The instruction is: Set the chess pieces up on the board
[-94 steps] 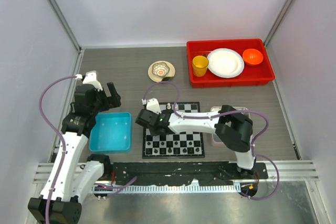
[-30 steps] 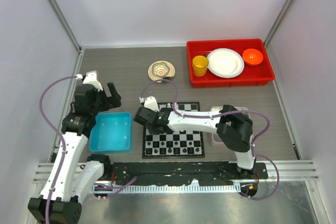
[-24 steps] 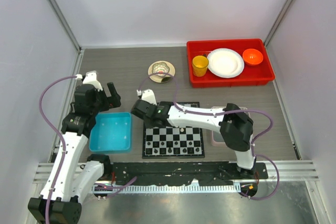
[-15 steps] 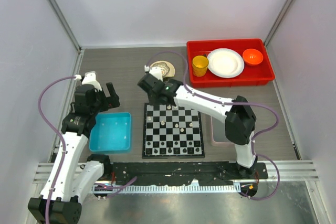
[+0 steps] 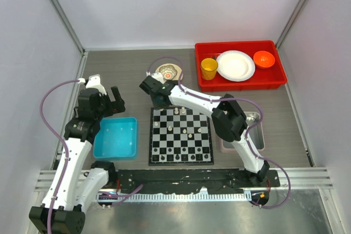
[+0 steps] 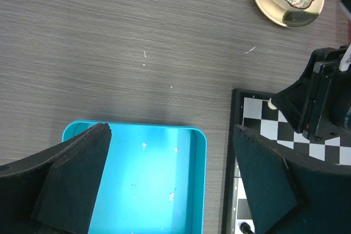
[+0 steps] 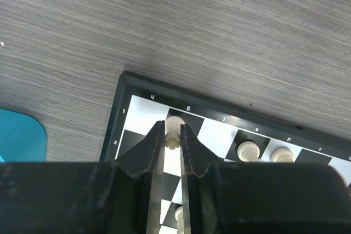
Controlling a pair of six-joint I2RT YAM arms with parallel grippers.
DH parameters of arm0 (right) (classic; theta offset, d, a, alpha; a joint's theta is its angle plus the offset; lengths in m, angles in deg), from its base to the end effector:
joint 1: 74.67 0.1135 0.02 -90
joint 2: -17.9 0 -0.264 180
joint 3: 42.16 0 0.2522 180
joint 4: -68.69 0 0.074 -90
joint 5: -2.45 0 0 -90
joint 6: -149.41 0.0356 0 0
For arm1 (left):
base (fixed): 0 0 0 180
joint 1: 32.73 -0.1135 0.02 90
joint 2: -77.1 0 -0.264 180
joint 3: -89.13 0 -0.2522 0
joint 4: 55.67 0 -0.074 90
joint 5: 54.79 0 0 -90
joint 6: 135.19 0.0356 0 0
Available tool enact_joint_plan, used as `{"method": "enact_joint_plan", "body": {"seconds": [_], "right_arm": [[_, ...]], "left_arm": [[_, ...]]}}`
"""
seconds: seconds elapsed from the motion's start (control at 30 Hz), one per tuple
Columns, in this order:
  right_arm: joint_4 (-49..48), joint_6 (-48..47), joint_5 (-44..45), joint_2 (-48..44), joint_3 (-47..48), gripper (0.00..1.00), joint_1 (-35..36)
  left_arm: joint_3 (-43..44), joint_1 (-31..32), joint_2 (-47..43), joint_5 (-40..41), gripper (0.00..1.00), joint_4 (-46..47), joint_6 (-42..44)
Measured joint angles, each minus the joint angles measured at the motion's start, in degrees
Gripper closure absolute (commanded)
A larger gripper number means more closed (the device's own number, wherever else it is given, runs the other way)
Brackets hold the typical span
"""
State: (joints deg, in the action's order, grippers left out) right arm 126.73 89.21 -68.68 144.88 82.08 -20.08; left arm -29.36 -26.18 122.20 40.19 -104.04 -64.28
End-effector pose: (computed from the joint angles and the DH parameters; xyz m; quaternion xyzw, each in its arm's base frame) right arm 0.2894 0.3872 0.2184 -0.1645 0.9412 0.0496 0.2909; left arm 0.1677 -0.0161 0.3138 -0.1164 0.8661 -0.0705 0.4810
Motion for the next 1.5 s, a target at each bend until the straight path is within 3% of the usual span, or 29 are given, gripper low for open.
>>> {"method": "enact_joint_plan", "body": {"seconds": [1.5], "right_arm": [[-2.0, 0.6, -3.8, 4.0, 1.7, 0.99, 0.9]], "left_arm": [[0.0, 0.3, 0.0, 0.0, 0.01, 0.0, 0.0]]}}
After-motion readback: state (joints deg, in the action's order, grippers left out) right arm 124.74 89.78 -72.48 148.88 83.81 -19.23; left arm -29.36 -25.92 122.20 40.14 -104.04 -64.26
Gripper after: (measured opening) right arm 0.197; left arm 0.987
